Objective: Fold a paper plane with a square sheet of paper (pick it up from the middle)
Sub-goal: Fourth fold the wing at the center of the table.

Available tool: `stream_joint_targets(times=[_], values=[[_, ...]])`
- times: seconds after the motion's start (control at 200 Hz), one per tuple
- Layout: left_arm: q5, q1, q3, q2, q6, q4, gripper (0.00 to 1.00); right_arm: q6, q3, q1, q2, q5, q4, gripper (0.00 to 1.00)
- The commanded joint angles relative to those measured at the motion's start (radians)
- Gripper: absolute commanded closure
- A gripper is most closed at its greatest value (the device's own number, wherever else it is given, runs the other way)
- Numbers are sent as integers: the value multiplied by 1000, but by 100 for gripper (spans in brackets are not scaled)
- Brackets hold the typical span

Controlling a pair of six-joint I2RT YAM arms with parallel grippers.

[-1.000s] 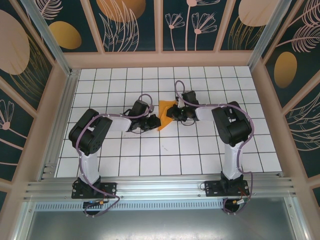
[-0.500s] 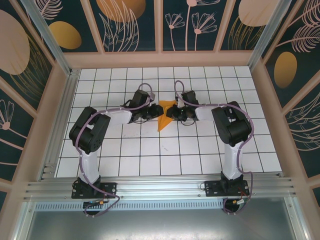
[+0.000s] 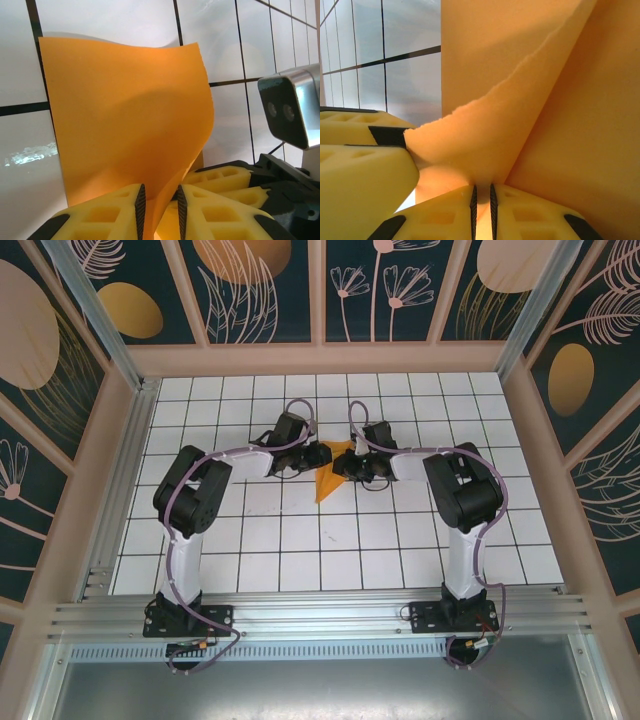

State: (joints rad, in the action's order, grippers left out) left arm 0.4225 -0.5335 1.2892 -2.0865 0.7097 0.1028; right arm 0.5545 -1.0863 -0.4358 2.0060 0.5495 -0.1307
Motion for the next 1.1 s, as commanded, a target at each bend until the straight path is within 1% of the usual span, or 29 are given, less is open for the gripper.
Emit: stream_joint_targets(times=[0.0, 0.075, 0.235, 0.365, 0.48, 0.676, 0.766, 0.981, 1.091], values=[[46, 6, 30, -27, -28, -9, 74, -24, 8, -8, 6, -1, -2, 81], [61, 6, 34, -33, -33, -8, 74, -23, 8, -7, 5, -2, -2, 81], [88, 6, 35, -44, -35, -8, 84, -15, 14, -7, -9, -6, -14, 79], [77, 6, 30, -40, -37, -12, 92, -1, 37, -6, -37, -5, -48, 77], [60, 6, 20, -29, -30, -3, 96, 17, 69, 1, -74, -6, -78, 75], [60, 6, -26, 3, 11, 86, 97, 52, 134, 24, -148, -35, -105, 73], [72, 6, -57, 21, 41, 153, 97, 64, 138, 29, -161, -78, -65, 73], [95, 1, -114, 54, 93, 263, 97, 68, 88, 29, -114, -148, 57, 82], [109, -3, -133, 64, 122, 312, 97, 78, 66, 31, -88, -164, 90, 84]])
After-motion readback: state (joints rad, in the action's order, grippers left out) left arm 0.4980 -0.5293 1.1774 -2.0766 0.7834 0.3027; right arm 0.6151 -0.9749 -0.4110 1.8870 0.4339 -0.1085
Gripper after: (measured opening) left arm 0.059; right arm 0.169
